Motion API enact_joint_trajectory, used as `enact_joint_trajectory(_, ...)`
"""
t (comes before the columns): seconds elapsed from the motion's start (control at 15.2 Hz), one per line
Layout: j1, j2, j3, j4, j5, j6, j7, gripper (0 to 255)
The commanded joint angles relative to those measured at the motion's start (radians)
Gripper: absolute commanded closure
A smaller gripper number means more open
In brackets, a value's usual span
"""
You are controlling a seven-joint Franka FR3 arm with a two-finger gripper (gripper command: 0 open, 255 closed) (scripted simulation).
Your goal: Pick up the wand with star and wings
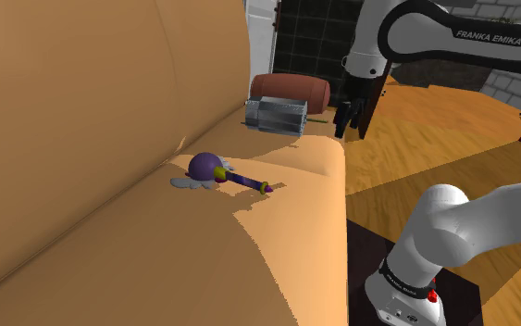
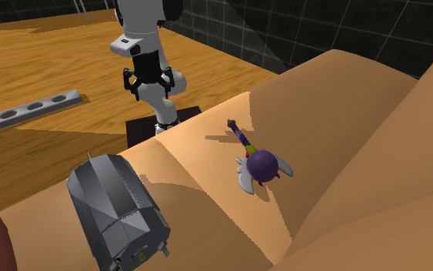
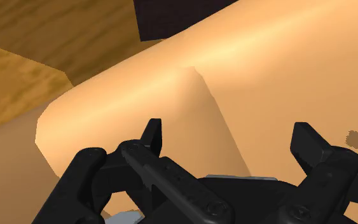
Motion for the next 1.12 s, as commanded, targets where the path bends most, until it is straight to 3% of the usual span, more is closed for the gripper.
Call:
enact_joint_trajectory(0.0,0.000,0.000,0.000,0.000,0.000,0.000,0.000,0)
enact_joint_trajectory(0.53,0.066,0.159,0.100,0.013,0.071,0.186,0.089,0)
enact_joint_trajectory(1.06,0.116,0.360,0.200,0.095,0.100,0.349,0.171,0)
